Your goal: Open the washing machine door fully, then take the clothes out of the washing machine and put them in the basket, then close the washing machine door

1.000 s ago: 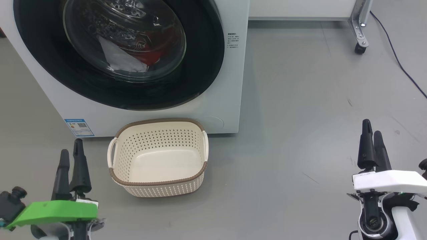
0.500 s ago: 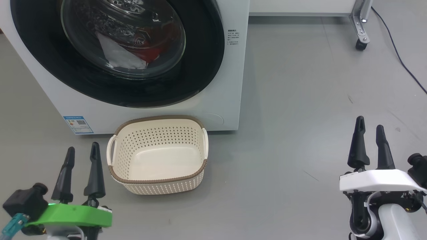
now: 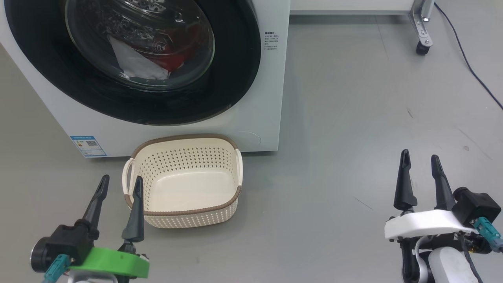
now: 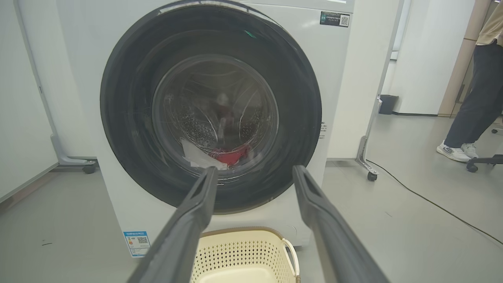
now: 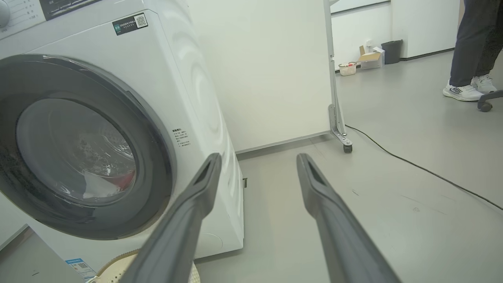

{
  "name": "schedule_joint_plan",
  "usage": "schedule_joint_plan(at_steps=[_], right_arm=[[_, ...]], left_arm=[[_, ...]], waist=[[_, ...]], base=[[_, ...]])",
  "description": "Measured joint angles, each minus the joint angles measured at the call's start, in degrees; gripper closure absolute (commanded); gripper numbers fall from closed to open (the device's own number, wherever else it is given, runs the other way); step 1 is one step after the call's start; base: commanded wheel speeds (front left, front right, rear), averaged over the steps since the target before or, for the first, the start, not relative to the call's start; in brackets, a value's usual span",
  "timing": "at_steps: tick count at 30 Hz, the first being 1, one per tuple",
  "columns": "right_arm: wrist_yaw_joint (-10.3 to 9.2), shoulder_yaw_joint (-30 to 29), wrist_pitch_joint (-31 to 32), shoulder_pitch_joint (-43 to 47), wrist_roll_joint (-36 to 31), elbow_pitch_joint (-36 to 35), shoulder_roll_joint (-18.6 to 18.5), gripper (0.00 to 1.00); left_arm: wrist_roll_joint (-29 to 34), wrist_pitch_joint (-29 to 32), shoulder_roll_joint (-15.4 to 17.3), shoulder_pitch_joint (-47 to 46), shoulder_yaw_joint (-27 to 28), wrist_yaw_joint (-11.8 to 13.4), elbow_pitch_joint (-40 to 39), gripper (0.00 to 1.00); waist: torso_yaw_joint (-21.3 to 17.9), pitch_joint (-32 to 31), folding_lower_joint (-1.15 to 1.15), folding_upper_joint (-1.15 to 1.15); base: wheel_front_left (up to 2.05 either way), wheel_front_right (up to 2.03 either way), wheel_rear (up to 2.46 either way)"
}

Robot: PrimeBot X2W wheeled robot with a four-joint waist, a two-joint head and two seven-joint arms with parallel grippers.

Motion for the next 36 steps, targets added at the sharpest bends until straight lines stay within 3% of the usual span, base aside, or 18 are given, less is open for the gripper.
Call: schedule_joint_plan(at_steps=[13,25,36], right_arm=[[-0.93,0.3,0.0,0.4,-1.1,4.0,-0.2,0.00],[-1.15,1.5,0.3,0.1,-2.5,6.9,-0.3,0.00],[-1.33,1.8,0.3,-0.8,-2.5,7.7,-0.3,0.00]], left_arm=[[3.4,0.0,-0.2,0.1,-0.5,0.2,4.6,0.00],[5.2,0.0,-1.0,0.3,-0.5,2.6,9.6,0.00],[5.6,0.0,-1.5,0.0,-0.1,3.1,11.1,0.00]], waist=[[-0.4,0.5,0.00,0.00],[-0.4,0.5,0.00,0.00],[-0.3,0.4,0.00,0.00]], base=[[0.00,0.00,0.00],[0.00,0.00,0.00],[0.00,0.00,0.00]])
